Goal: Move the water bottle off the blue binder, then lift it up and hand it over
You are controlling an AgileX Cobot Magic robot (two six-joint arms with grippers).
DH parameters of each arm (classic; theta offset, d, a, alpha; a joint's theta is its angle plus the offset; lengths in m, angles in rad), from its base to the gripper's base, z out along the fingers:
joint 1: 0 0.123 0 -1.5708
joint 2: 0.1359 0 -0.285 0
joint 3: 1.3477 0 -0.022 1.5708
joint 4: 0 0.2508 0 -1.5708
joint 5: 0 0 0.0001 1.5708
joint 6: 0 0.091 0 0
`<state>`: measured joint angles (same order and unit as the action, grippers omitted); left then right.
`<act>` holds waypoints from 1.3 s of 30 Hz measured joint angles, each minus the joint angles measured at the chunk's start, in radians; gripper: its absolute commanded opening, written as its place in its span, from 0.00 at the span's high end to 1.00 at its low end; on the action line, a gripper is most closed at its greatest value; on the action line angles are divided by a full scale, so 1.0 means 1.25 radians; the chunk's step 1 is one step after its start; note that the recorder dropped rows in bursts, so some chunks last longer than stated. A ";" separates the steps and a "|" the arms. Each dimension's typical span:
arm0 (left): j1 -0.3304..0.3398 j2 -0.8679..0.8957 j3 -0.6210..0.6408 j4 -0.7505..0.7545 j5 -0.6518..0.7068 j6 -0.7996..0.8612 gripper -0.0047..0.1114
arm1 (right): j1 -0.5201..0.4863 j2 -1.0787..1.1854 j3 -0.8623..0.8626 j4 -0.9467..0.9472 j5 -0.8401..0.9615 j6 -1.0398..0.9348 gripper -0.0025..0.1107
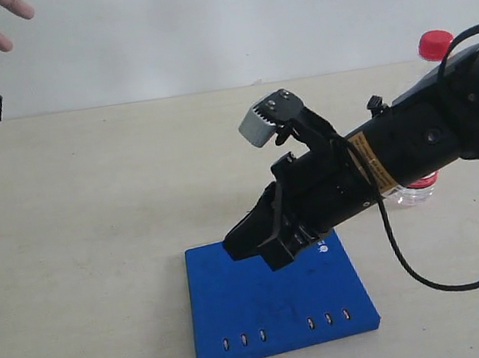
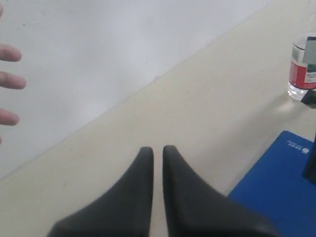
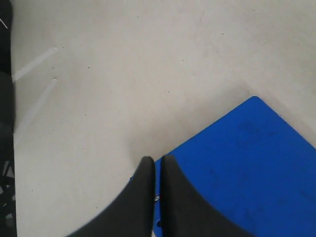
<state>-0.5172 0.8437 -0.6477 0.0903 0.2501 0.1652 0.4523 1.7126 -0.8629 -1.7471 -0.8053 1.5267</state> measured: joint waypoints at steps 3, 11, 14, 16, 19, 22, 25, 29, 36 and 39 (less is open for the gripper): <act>-0.007 0.006 0.000 -0.131 0.005 0.063 0.92 | 0.000 0.000 0.000 0.000 -0.014 0.038 0.98; -0.104 0.156 0.000 -0.592 0.102 0.428 0.92 | 0.000 0.000 0.000 0.000 -0.004 0.174 0.95; -0.112 0.213 0.000 -0.668 0.091 0.496 0.92 | 0.000 0.000 0.000 0.000 0.012 0.213 0.82; -0.112 0.240 0.000 -0.683 0.073 0.512 0.91 | 0.000 0.000 0.000 0.000 0.027 0.237 0.72; -0.112 0.270 0.000 -0.692 0.062 0.524 0.81 | 0.000 0.000 0.004 0.000 0.070 0.275 0.60; -0.112 0.295 0.000 -0.694 0.060 0.527 0.68 | -0.009 0.000 0.026 0.002 0.111 0.309 0.57; -0.112 0.328 0.000 -0.699 0.040 0.527 0.56 | -0.036 0.000 0.080 0.002 0.121 0.316 0.57; -0.112 0.386 0.000 -0.710 0.021 0.527 0.48 | -0.097 0.000 0.149 0.002 0.128 0.314 0.57; -0.112 0.480 0.000 -0.730 -0.009 0.527 0.48 | -0.156 0.000 0.179 0.000 0.144 0.316 0.57; -0.112 0.513 0.000 -0.730 -0.025 0.527 0.48 | -0.156 0.000 0.179 0.000 0.156 0.316 0.57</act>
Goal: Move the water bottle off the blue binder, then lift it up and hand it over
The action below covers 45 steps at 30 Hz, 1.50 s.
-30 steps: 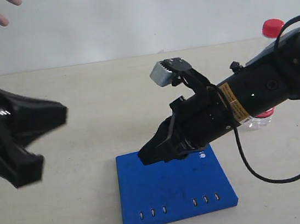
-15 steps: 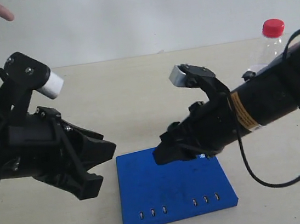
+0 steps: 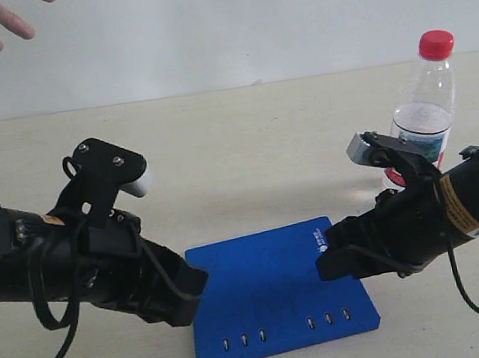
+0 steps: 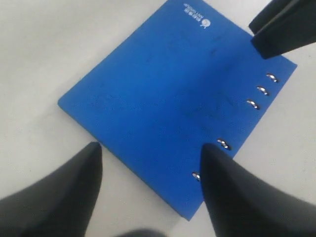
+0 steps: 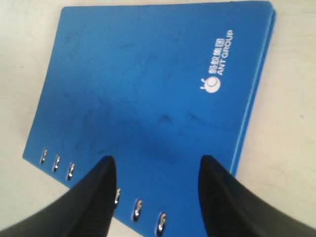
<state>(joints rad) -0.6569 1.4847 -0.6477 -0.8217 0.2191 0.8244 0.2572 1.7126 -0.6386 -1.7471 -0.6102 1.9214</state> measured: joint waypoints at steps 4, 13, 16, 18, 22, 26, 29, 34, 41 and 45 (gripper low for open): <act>0.000 0.033 0.000 -0.001 -0.001 0.000 0.48 | 0.000 0.000 0.000 0.000 0.016 0.000 0.57; 0.000 0.046 0.000 -0.001 -0.059 0.000 0.48 | 0.000 0.000 0.000 0.000 0.068 0.000 0.57; 0.000 0.046 0.000 -0.001 -0.068 0.000 0.48 | 0.000 0.000 0.002 0.000 0.087 0.000 0.57; 0.000 0.046 0.000 -0.001 -0.069 0.000 0.48 | 0.000 0.000 0.003 0.000 0.108 0.000 0.57; 0.000 0.046 0.000 -0.001 -0.073 0.000 0.48 | 0.000 0.000 0.003 0.000 0.119 0.005 0.57; 0.000 0.046 0.000 -0.001 -0.078 0.000 0.48 | 0.000 0.000 0.003 0.001 0.117 0.012 0.57; 0.000 0.046 0.000 -0.001 -0.085 0.000 0.48 | 0.000 0.000 0.003 0.001 0.119 0.021 0.57; 0.000 0.046 0.000 -0.001 -0.089 0.000 0.48 | -0.002 0.058 0.003 0.005 0.095 0.030 0.57; 0.000 0.046 0.000 -0.001 -0.089 0.000 0.48 | -0.006 0.136 0.002 0.103 -0.154 -0.156 0.57; 0.000 0.046 0.000 -0.001 -0.085 0.000 0.48 | -0.006 0.142 0.005 0.158 -0.358 -0.267 0.57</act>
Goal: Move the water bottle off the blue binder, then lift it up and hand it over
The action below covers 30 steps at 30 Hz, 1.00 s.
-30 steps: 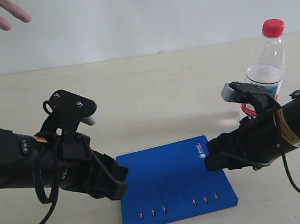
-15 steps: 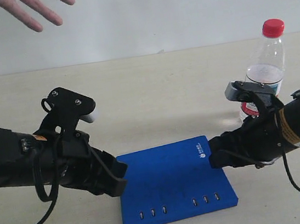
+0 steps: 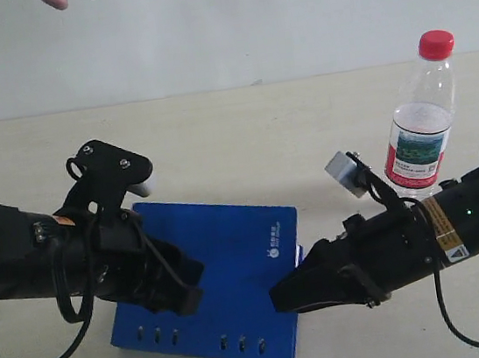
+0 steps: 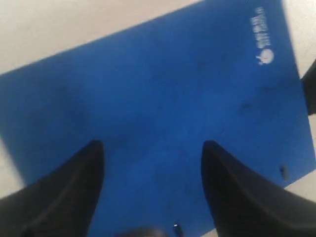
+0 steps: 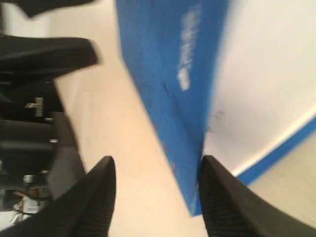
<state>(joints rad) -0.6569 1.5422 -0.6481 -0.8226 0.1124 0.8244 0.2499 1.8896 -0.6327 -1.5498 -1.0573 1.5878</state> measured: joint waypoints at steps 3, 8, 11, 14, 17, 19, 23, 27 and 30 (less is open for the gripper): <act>0.000 0.000 0.000 0.000 0.011 0.000 0.48 | 0.000 0.000 0.000 0.028 -0.039 -0.034 0.58; 0.000 0.000 0.000 0.000 0.039 0.000 0.48 | 0.000 0.000 0.000 0.048 -0.005 -0.048 0.80; 0.000 0.000 0.000 0.000 0.047 0.000 0.48 | 0.000 0.000 0.000 0.067 0.010 -0.063 0.91; 0.000 0.000 0.000 0.000 0.050 0.000 0.48 | 0.000 0.000 0.001 0.099 0.014 -0.101 0.91; 0.000 0.000 0.000 0.000 0.050 0.000 0.48 | 0.000 0.000 0.001 0.115 0.016 -0.118 0.91; 0.000 0.000 0.000 0.000 0.052 0.000 0.48 | 0.000 0.000 0.001 0.119 0.016 -0.120 0.89; 0.000 0.000 0.000 0.000 0.052 0.000 0.48 | 0.000 0.000 0.001 0.135 0.016 -0.134 0.68; 0.000 0.000 0.000 0.000 0.052 0.000 0.48 | 0.000 0.001 -0.007 0.151 0.016 -0.138 0.62; 0.000 0.000 0.000 0.000 0.052 0.000 0.48 | 0.003 0.001 -0.035 0.157 0.023 -0.131 0.62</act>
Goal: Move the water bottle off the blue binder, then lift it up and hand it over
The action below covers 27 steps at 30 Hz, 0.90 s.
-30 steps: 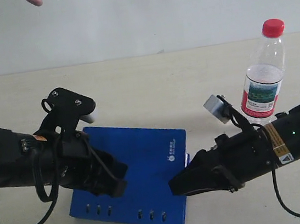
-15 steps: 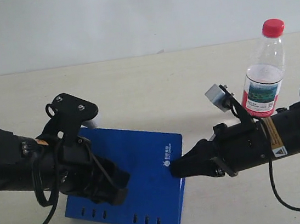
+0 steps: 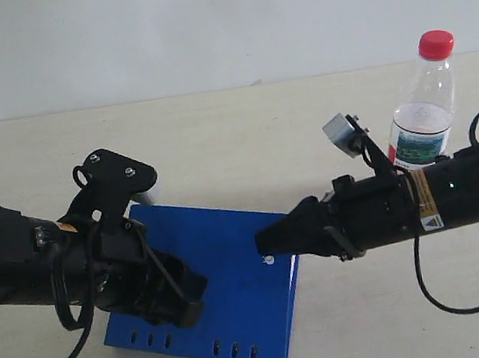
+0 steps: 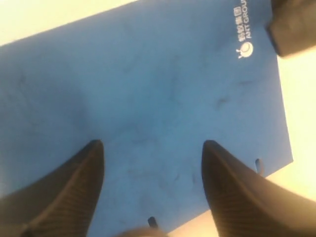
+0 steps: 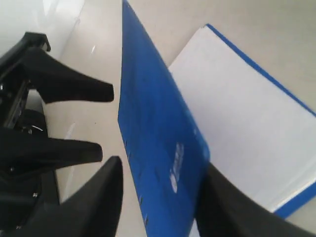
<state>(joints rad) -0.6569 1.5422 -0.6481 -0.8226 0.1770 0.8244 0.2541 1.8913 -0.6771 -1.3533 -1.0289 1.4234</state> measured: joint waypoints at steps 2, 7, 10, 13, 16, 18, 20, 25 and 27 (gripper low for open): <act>0.000 0.000 0.000 0.000 0.000 0.000 0.48 | 0.010 0.001 -0.028 0.001 0.009 0.020 0.62; 0.000 0.000 0.000 0.000 0.000 0.000 0.48 | 0.031 0.012 -0.091 -0.007 0.017 0.069 0.62; 0.000 0.000 0.000 0.000 0.000 0.003 0.48 | 0.036 0.025 -0.103 -0.029 0.018 0.103 0.62; 0.000 0.000 0.000 0.000 0.000 0.005 0.48 | 0.035 0.042 -0.105 -0.075 0.018 0.141 0.62; 0.000 0.000 0.000 0.000 -0.003 0.005 0.48 | 0.035 0.058 -0.105 -0.123 0.024 0.155 0.64; 0.000 0.000 0.000 0.000 -0.006 0.005 0.48 | 0.035 0.064 -0.107 -0.132 0.027 0.157 0.73; 0.000 0.000 0.000 0.000 -0.009 0.005 0.48 | 0.035 0.064 -0.112 -0.138 0.028 0.159 0.86; 0.000 -0.015 0.000 0.000 -0.021 0.003 0.48 | 0.036 0.064 -0.128 -0.151 0.031 0.145 0.98; 0.000 -0.034 0.000 0.000 -0.041 -0.023 0.49 | 0.036 0.064 -0.128 -0.151 0.059 0.151 0.98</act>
<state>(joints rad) -0.6569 1.4998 -0.6481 -0.8226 0.1262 0.7952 0.2992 1.9708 -0.8370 -1.5415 -0.9555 1.6122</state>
